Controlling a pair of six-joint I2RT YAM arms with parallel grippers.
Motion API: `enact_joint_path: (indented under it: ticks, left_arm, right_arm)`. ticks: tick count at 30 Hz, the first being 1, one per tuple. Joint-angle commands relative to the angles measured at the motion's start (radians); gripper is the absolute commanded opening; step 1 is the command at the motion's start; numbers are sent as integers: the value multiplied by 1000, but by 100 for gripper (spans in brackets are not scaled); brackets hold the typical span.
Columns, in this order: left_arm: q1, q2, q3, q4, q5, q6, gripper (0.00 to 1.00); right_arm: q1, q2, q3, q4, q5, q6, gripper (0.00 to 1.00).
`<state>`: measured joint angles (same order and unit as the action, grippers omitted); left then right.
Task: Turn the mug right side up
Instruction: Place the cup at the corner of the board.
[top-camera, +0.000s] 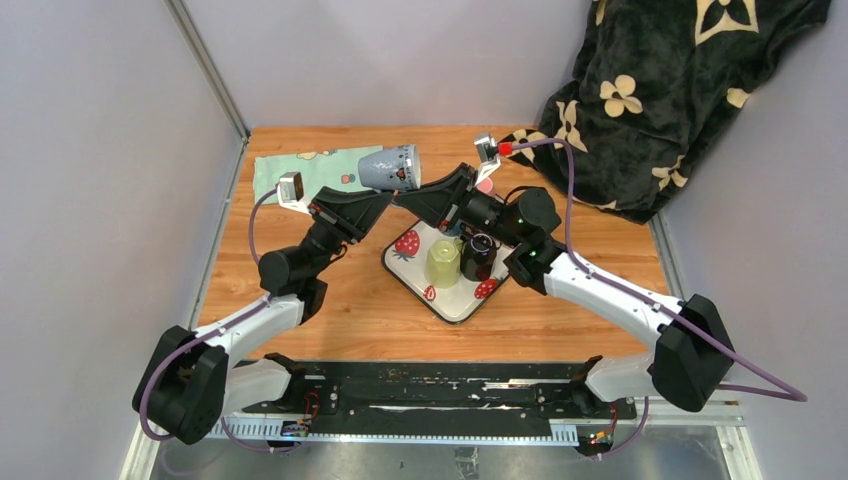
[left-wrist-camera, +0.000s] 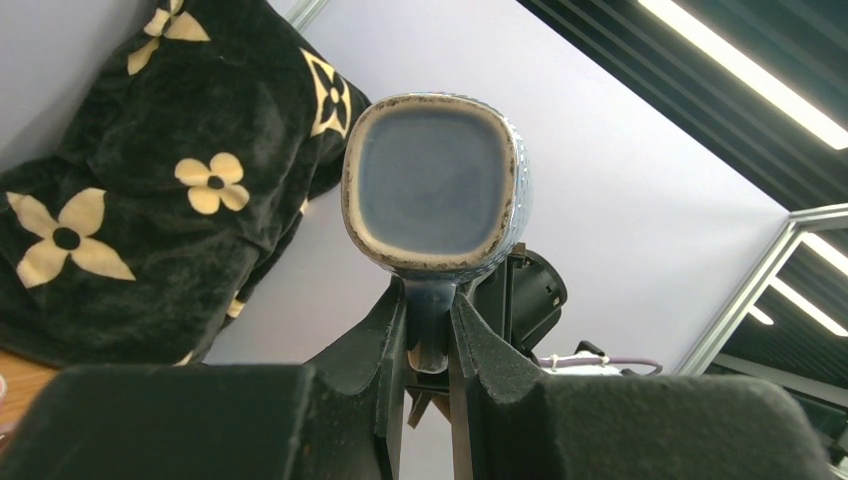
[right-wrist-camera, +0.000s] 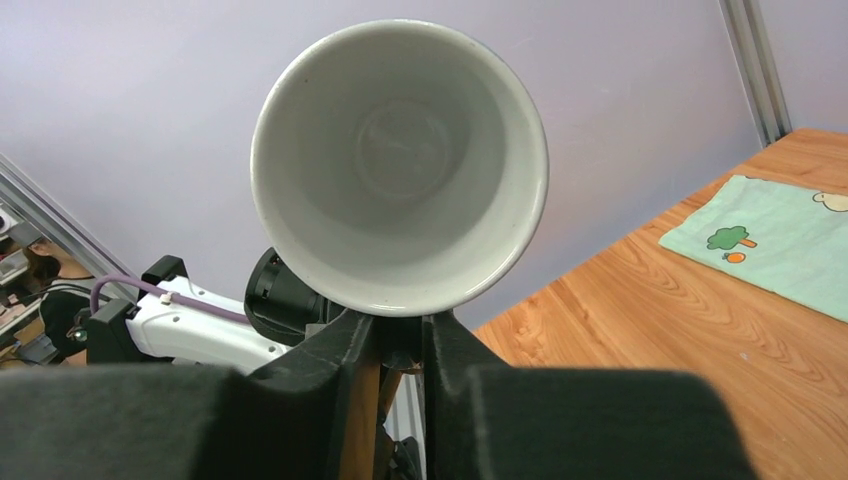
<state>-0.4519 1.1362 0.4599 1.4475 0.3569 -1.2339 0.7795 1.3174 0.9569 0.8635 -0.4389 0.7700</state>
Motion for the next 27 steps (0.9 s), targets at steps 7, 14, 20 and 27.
enact_joint_path:
  ticks: [7,14,20,27]
  left_arm:
    - [-9,2,19,86,93,4,0]
    - [-8,16,37,89,120,-13,41]
    - [-8,14,45,89,129,-13,59]
    - [-7,18,47,62,148,12,70]
  right_arm:
    - [13,8,31,48,43,-4,0]
    - [14,-5,35,26,59,-20,0]
    - [13,-18,32,20,66,-28,0]
    - [12,-59,25,-13,73,-59,0]
